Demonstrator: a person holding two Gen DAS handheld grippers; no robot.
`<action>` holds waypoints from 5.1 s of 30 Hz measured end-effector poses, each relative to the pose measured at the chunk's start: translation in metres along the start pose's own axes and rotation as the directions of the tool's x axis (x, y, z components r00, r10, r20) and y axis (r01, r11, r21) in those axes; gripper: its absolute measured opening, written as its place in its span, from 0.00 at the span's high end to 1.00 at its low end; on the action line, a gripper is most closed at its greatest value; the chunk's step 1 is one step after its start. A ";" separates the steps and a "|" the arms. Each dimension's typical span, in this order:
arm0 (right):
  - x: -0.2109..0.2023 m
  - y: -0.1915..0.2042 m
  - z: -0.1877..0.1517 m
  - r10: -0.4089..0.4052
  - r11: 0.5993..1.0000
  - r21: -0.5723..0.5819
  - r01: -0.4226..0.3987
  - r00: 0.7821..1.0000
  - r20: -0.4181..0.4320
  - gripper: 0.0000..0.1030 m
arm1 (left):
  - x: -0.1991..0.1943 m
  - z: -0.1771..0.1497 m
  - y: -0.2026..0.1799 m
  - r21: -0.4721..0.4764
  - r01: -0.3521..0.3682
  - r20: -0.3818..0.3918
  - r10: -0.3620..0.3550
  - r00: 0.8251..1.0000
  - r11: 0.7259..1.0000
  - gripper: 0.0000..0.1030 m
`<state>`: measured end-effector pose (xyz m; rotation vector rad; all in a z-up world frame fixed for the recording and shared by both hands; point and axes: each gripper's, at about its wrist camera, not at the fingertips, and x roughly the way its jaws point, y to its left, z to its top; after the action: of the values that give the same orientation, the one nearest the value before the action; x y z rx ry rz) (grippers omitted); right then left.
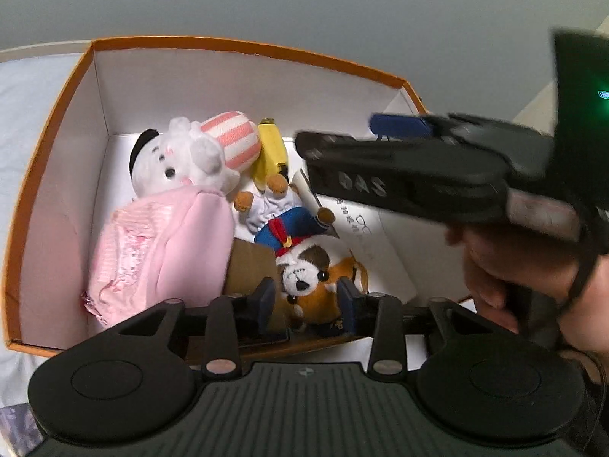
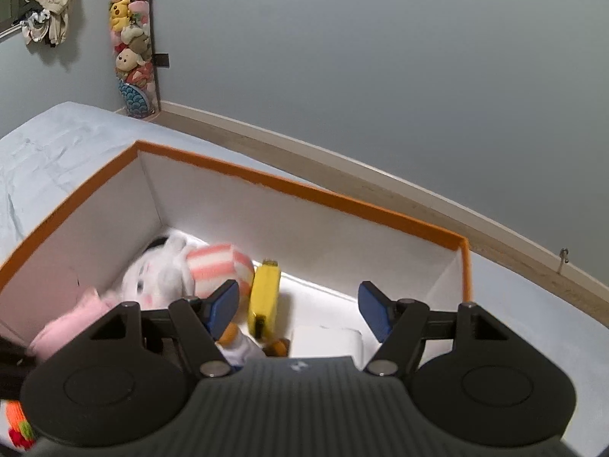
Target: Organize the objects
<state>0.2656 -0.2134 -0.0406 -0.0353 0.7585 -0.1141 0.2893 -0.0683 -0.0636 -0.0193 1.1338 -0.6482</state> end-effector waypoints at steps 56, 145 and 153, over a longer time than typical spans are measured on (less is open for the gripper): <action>-0.109 0.077 -0.144 0.162 0.968 0.192 -0.159 0.987 0.000 0.16 | -0.120 -0.192 0.095 -0.248 -0.355 0.330 0.423 0.844 0.901 0.38; -0.149 0.090 -0.249 0.028 0.999 -0.017 -0.028 0.999 -0.027 0.12 | -0.063 -0.268 -0.017 -0.065 -0.469 0.141 0.474 0.869 0.881 0.29; -0.140 0.100 -0.233 -0.057 0.994 0.087 0.069 0.989 -0.133 0.10 | -0.058 -0.261 -0.014 -0.085 -0.483 0.154 0.491 0.858 0.871 0.27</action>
<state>0.0130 -0.0960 -0.1211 0.0359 0.8819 -0.2134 0.0474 0.0281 -0.1264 0.1695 0.9334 -0.1615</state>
